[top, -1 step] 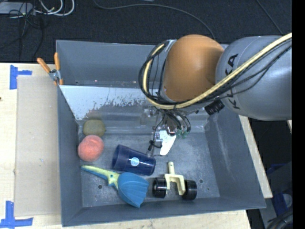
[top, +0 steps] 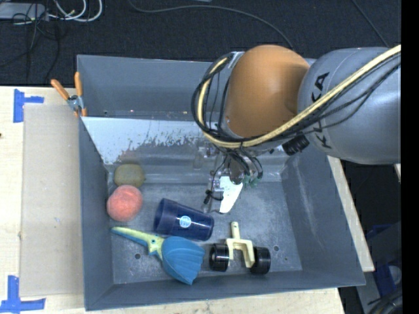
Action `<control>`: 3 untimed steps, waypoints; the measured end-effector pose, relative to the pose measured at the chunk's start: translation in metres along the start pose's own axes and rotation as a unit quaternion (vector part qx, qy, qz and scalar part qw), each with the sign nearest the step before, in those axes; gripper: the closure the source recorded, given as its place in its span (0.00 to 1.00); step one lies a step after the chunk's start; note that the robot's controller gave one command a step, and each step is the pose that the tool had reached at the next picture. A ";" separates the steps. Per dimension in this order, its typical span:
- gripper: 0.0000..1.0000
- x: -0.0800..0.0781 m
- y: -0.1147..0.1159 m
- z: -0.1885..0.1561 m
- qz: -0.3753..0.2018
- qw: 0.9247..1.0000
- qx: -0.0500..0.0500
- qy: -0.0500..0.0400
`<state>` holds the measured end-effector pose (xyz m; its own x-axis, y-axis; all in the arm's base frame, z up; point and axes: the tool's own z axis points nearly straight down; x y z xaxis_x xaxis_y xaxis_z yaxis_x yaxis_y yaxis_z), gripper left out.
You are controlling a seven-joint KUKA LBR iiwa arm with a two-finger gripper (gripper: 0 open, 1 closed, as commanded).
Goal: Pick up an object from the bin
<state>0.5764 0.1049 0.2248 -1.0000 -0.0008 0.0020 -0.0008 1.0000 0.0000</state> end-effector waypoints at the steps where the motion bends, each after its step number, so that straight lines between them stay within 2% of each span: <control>1: 0.00 0.004 -0.002 0.065 0.021 1.000 0.000 0.000; 2: 0.00 0.006 0.000 0.114 0.025 1.000 0.001 0.005; 3: 0.00 -0.009 0.005 0.070 0.031 1.000 0.000 0.001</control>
Offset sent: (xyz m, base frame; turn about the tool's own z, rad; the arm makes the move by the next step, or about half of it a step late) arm -0.0107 0.0098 -0.0648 0.0780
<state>0.5848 0.1101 0.1550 -0.9981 0.0617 0.0045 0.0617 0.9981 0.0001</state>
